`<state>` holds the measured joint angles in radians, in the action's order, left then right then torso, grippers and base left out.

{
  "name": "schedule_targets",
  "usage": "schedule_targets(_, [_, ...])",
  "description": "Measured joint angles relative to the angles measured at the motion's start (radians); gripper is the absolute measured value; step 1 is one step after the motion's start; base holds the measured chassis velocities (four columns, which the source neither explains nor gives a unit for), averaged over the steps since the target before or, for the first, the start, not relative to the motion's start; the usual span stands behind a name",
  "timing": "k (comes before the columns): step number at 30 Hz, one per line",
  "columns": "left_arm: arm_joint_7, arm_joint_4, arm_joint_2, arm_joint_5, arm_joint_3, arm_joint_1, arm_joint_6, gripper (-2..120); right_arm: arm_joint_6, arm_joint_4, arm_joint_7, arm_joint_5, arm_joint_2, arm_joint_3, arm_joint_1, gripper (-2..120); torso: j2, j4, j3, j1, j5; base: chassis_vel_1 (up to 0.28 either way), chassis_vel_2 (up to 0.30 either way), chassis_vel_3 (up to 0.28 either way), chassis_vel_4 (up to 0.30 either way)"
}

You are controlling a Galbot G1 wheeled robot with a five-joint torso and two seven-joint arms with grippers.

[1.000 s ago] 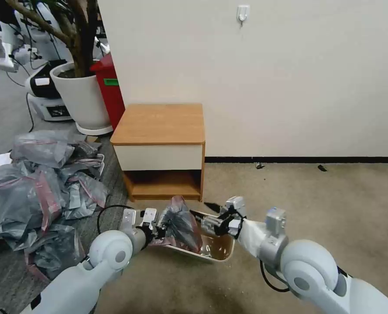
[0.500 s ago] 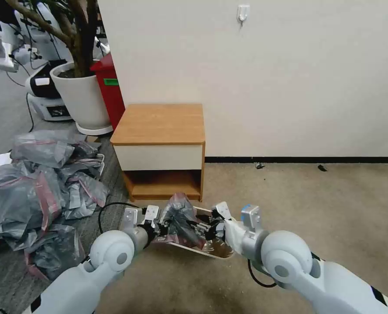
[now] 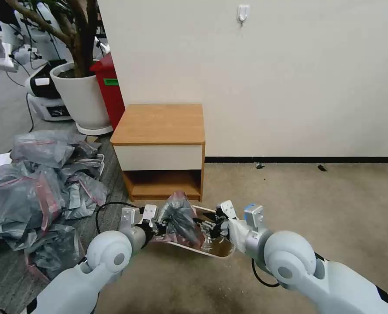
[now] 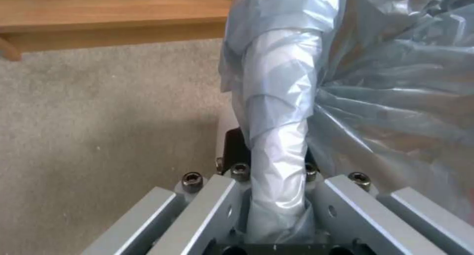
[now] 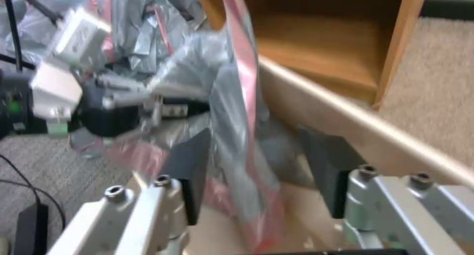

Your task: Pick up the garbage bag from the table and place it over the trash can.

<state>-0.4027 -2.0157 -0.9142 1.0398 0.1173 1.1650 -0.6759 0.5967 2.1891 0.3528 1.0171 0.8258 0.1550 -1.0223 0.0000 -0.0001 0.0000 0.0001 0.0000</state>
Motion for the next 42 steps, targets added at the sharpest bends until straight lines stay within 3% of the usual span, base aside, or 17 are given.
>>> schedule_targets(16, [0.002,-0.024,0.011,0.000,-0.001,0.019,0.004,2,0.004,-0.097,0.032,0.077,0.059,0.061,0.064,51,0.000,0.0002,0.000,0.000,0.0000,0.000,0.000,0.000,0.000])
schedule_targets(24, [0.002,-0.026,0.013,0.000,0.000,0.019,0.005,2,0.003,-0.116,0.035,0.088,0.067,0.082,0.083,24,0.000,0.0002,0.000,0.000,-0.0001,0.000,0.000,0.000,0.000])
schedule_targets(29, [0.002,-0.026,0.013,0.000,-0.004,0.020,0.005,2,-0.001,-0.130,0.040,0.097,0.076,0.095,0.097,17,0.000,0.0002,0.000,0.000,-0.0001,0.000,0.000,0.000,0.000])
schedule_targets(35, [0.003,-0.021,0.012,0.001,-0.012,0.016,0.005,2,-0.023,-0.147,0.047,0.094,0.090,0.106,0.099,0,0.000,0.0002,0.000,0.000,0.0000,0.000,0.000,0.000,0.000])
schedule_targets(42, [0.003,-0.003,0.007,0.000,-0.017,0.012,0.007,2,-0.057,-0.148,0.035,0.090,0.089,0.107,0.095,0,0.000,0.0002,0.000,0.000,0.0000,0.000,0.000,0.000,0.000])
